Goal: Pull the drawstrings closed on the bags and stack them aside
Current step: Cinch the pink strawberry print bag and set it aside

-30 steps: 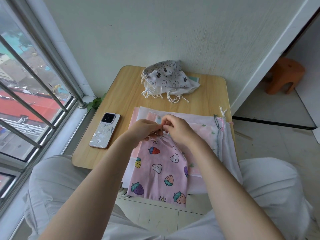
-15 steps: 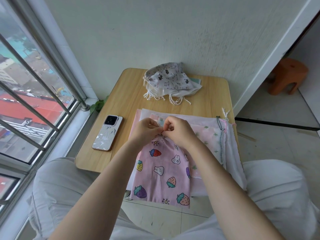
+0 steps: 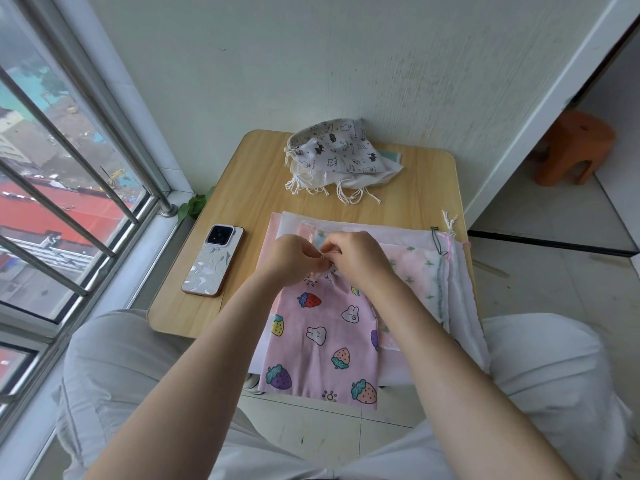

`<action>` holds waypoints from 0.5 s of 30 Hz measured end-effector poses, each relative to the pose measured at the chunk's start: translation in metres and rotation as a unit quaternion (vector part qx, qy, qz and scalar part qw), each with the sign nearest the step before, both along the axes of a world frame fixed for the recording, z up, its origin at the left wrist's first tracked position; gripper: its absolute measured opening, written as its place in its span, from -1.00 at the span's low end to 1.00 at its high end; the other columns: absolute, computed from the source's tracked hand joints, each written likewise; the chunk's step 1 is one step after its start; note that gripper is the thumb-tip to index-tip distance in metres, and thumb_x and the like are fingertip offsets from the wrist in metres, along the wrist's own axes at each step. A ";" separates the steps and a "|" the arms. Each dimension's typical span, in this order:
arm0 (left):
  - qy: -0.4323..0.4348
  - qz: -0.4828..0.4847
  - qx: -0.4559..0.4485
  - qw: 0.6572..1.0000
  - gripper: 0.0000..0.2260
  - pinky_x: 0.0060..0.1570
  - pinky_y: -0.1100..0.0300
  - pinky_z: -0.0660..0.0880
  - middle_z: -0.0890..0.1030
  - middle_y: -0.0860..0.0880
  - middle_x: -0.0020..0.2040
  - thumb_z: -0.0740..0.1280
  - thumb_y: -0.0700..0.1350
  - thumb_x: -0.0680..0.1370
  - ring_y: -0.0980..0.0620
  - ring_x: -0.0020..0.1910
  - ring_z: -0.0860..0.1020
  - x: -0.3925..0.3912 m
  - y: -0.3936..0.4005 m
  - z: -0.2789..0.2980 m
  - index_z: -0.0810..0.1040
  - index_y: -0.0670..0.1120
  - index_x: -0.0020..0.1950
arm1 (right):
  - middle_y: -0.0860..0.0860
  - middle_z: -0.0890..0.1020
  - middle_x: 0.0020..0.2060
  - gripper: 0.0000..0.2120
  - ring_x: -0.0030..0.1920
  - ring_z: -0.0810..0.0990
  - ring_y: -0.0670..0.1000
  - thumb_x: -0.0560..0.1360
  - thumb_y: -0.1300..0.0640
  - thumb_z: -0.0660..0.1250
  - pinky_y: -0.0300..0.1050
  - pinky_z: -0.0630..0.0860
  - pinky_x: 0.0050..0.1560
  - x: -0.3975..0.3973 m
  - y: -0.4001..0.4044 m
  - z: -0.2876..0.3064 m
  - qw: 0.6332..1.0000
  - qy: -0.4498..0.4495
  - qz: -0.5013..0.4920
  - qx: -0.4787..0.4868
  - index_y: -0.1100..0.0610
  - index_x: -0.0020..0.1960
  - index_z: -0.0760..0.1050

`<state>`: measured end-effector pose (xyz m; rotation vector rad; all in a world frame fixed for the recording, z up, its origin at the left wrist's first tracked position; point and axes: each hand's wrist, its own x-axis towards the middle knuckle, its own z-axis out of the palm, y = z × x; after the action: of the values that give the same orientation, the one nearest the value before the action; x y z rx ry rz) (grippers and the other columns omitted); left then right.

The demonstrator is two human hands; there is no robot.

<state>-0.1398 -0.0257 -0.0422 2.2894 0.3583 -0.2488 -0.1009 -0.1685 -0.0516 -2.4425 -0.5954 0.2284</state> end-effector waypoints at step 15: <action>-0.122 0.024 0.088 0.988 -0.80 -0.13 0.11 0.53 0.57 0.02 -0.04 0.41 -0.11 0.51 0.02 -0.09 0.55 -0.012 -0.013 -0.012 0.49 -0.11 0.08 | 0.02 0.42 -0.41 -0.79 -0.41 0.33 -0.05 0.62 0.25 0.22 -0.20 0.26 -0.38 0.013 -0.007 0.001 0.890 0.410 -0.068 0.186 0.19 -0.17 0.51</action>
<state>-0.1518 -0.0385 -0.0546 2.4467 0.3191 0.0927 -0.0874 -0.1757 -0.0510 -1.7689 -0.0686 0.9324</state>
